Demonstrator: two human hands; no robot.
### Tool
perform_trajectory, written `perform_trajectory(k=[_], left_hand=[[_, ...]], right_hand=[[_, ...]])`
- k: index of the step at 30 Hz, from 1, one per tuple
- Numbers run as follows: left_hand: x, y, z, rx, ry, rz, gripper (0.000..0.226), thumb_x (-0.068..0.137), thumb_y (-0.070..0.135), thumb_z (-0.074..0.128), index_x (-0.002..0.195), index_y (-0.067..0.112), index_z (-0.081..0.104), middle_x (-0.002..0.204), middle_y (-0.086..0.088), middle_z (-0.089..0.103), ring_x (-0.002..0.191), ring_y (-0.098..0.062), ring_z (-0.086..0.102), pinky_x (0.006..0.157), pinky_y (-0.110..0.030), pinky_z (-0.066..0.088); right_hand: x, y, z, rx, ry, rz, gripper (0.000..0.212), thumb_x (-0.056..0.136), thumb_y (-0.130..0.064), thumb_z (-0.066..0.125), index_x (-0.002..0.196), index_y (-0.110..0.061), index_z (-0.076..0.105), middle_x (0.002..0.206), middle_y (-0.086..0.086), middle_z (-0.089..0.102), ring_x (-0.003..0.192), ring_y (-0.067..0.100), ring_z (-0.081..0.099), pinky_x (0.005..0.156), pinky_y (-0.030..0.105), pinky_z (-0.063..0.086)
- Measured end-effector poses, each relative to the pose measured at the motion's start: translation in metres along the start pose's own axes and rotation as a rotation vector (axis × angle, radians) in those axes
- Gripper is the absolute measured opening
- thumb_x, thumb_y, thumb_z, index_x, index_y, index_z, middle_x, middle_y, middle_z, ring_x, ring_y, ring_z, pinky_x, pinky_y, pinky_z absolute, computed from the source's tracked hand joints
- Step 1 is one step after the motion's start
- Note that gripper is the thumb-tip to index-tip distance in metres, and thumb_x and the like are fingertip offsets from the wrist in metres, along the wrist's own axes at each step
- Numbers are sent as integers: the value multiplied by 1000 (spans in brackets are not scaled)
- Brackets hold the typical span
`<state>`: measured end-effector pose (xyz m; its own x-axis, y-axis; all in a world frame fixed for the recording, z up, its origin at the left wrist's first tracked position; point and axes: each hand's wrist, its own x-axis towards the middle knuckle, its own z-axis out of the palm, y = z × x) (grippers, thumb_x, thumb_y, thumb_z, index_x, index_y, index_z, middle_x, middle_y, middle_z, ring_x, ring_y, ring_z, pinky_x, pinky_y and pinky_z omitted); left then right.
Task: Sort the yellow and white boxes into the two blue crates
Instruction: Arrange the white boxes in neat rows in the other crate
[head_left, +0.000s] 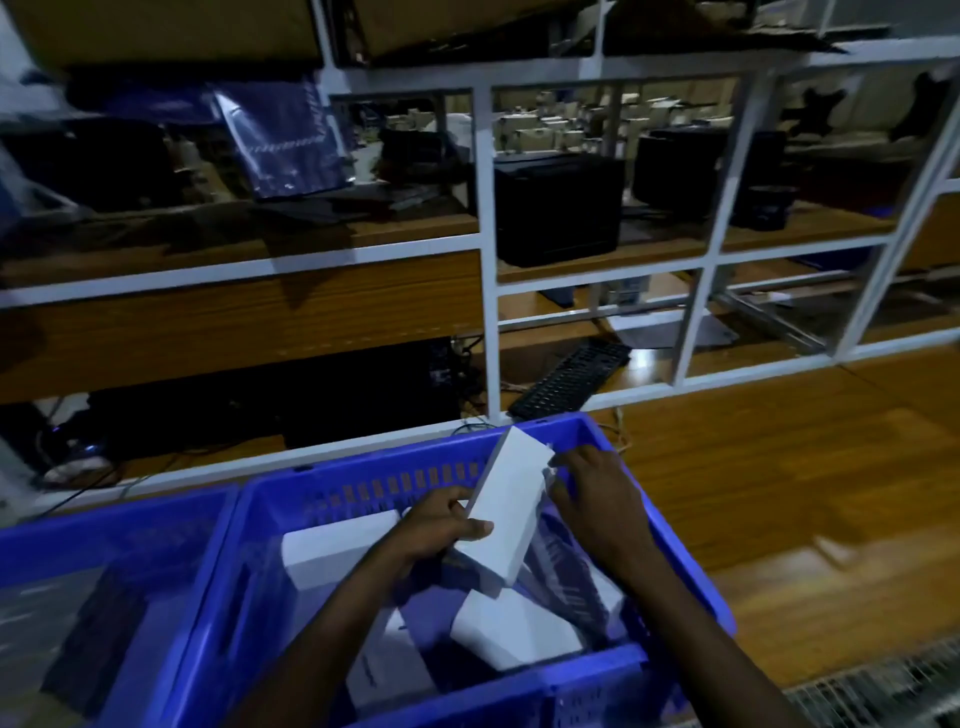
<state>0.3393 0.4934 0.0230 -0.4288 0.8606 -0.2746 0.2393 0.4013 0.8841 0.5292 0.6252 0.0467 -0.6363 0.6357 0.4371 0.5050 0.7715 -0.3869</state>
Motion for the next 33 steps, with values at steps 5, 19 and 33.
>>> perform_trajectory(k=[5,19,33], left_hand=[[-19,-38,-53,73,57,64,36,81,23,78,114,27,63,113,2,69,103,-17,65,84,-24,50],[-1,-62,-100,-201,155,23,39,57,22,69,91,5,76,84,-4,73,78,-14,68,73,-28,49],[-12,-57,-84,-142,-23,-22,32,79,32,66,111,28,66,115,1,68,110,-18,61,107,-42,41]], right_hand=[[29,-68,47,257,-158,107,14,83,-27,58,93,-16,62,100,6,53,92,29,57,74,37,46],[43,-79,93,237,-148,140,31,86,-55,43,88,-24,40,86,0,49,83,27,52,62,35,36],[42,-82,103,413,-201,293,49,80,-57,56,115,-23,52,102,8,67,110,31,51,78,39,46]])
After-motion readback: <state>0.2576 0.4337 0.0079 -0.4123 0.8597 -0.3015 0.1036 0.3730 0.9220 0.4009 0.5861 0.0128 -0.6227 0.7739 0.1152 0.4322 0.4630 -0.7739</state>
